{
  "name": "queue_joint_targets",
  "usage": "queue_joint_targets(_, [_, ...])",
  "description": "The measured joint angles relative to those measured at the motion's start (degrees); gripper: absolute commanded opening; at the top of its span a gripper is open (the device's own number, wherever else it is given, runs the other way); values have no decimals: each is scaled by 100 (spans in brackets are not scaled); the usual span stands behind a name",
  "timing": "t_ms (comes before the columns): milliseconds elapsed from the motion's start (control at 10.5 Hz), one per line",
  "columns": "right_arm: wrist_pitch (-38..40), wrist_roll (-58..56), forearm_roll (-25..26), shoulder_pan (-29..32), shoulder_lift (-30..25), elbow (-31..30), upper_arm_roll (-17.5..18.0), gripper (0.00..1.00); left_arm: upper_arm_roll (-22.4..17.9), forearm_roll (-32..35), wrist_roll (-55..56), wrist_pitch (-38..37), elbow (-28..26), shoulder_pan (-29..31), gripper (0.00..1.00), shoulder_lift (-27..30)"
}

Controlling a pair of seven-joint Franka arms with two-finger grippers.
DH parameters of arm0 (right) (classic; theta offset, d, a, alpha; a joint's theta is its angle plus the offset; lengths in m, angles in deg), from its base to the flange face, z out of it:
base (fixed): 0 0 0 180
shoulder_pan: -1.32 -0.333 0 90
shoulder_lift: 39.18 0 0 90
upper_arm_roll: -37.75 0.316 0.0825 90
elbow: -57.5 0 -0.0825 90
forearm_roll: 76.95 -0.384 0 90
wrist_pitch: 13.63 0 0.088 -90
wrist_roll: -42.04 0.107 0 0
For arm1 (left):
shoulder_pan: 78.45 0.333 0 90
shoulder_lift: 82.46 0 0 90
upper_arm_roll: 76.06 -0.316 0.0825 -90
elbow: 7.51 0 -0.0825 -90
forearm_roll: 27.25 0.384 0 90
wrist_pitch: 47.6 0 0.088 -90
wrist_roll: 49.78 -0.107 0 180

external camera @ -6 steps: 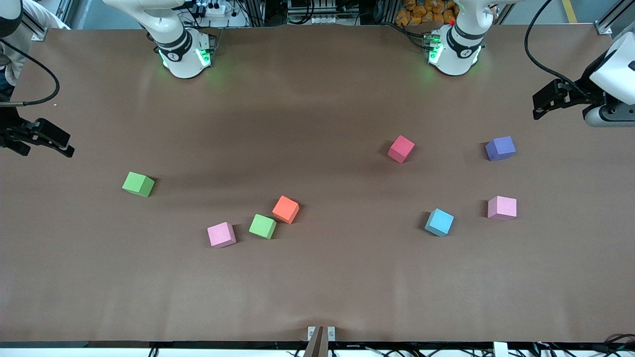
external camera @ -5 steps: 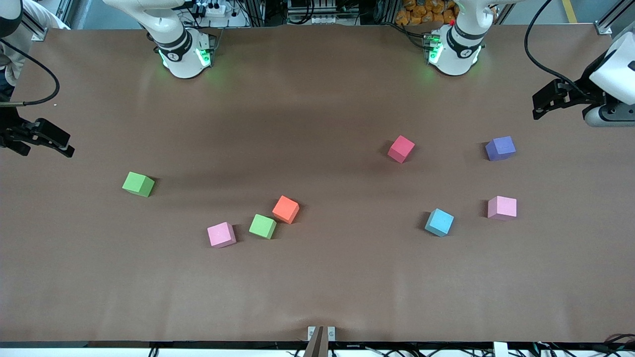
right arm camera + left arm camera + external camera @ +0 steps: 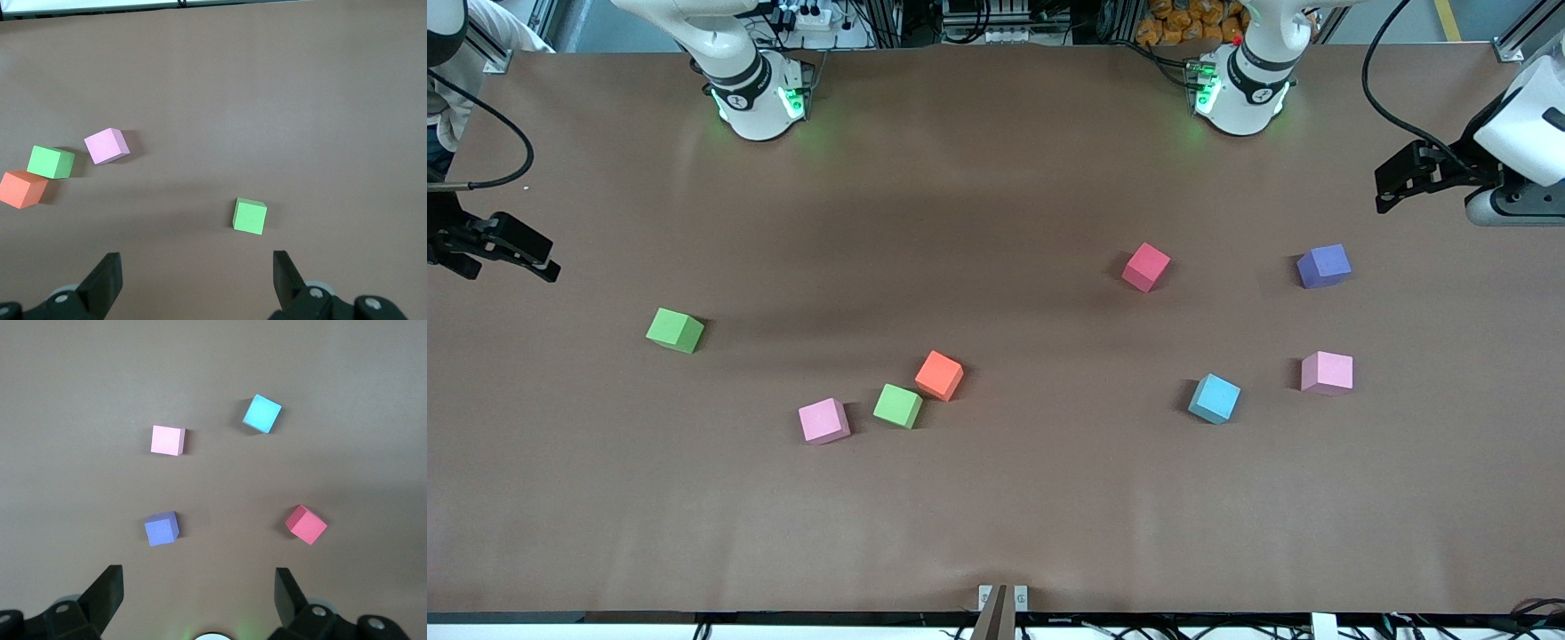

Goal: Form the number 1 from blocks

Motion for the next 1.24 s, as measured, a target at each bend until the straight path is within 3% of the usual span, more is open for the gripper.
queue_joint_targets(763, [0, 0, 0, 0, 0, 0, 0, 100, 14, 0, 0, 0, -37, -15, 100, -176])
queue_joint_targets(1240, [1, 0, 0, 0, 5, 13, -3, 100, 15, 15, 633, 517, -74, -28, 100, -1094])
